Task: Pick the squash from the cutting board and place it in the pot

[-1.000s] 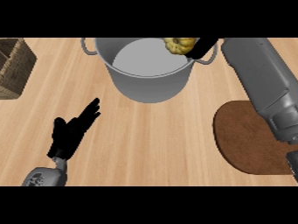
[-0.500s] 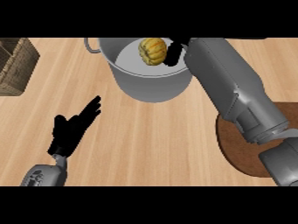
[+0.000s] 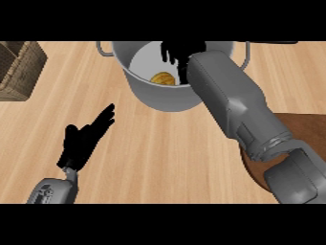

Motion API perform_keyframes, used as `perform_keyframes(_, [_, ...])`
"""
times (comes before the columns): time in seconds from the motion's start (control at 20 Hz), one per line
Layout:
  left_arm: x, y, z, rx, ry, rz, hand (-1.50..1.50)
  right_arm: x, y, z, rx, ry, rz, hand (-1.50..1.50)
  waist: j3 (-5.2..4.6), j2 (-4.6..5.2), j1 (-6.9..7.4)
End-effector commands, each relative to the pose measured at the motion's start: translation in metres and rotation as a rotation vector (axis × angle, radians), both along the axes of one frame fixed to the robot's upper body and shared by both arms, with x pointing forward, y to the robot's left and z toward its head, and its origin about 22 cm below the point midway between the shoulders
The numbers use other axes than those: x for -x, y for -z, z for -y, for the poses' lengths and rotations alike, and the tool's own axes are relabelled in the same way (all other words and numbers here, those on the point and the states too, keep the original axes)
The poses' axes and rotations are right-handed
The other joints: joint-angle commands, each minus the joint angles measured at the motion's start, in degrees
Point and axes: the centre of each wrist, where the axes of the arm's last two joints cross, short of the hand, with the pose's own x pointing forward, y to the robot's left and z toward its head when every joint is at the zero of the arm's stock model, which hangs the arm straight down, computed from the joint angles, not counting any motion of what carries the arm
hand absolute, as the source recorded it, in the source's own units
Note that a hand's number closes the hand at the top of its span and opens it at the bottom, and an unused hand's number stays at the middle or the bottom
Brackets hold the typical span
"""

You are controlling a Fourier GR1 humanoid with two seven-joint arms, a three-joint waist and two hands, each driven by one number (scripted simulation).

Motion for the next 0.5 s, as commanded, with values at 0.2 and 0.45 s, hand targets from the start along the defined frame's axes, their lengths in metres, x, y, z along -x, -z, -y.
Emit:
perform_keyframes(0.2, [-0.012, -0.004, -0.013, -0.023, 0.000, -0.010, 0.00, 0.004, 0.011, -0.005, -0.186, -0.001, -0.095, -1.50, 0.01, 0.34, 0.57])
perform_keyframes(0.45, [-0.003, 0.006, 0.006, -0.006, 0.010, -0.026, 0.00, 0.001, -0.007, -0.003, -0.686, 0.033, -0.017, -1.50, 0.15, 0.41, 0.80])
